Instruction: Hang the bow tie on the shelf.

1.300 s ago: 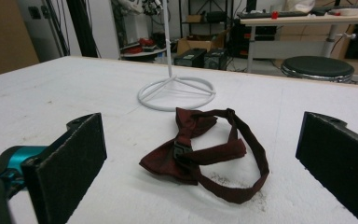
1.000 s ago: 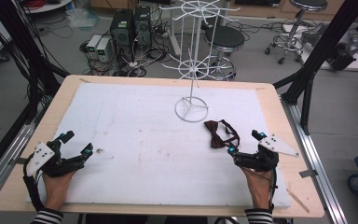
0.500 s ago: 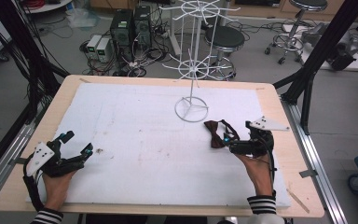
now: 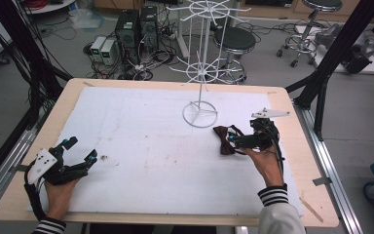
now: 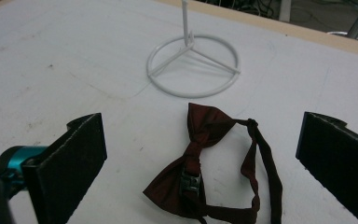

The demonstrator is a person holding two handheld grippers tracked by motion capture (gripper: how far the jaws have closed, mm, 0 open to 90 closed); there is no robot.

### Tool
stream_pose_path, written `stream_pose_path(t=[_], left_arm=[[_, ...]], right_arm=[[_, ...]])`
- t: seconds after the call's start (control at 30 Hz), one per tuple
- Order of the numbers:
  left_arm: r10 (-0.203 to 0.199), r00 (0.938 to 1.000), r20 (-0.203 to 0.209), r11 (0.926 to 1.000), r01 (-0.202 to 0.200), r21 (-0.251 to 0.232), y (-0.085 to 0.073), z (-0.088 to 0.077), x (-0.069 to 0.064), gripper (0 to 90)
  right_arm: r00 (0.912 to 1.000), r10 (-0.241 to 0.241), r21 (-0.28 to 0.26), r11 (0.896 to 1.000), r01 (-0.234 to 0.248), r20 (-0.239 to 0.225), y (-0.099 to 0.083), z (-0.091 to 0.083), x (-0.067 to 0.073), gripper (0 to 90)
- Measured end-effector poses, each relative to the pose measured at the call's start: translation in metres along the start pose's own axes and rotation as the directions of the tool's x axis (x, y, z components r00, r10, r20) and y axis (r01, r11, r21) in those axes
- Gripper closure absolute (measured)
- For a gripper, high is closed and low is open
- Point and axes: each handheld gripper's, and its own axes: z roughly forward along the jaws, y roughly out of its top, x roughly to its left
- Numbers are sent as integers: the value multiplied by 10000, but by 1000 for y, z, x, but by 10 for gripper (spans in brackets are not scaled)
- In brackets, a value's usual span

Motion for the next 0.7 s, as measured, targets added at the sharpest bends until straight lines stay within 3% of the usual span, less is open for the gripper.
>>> stream_pose_path(t=[0.4, 0.43, 0.7], left_arm=[[15, 10000, -3, 10000, -15, 5, 0, 0, 0, 123], [25, 10000, 1, 10000, -25, 13, 0, 0, 0, 123], [34, 10000, 3, 10000, -34, 23, 0, 0, 0, 123]], right_arm=[[9998, -178, 1098, 9938, 182, -39, 19, 24, -1, 8], [9997, -262, 1356, 9904, 263, -21, 21, 28, 0, 8], [9998, -203, 1919, 9812, 201, -9, 22, 43, -4, 8]])
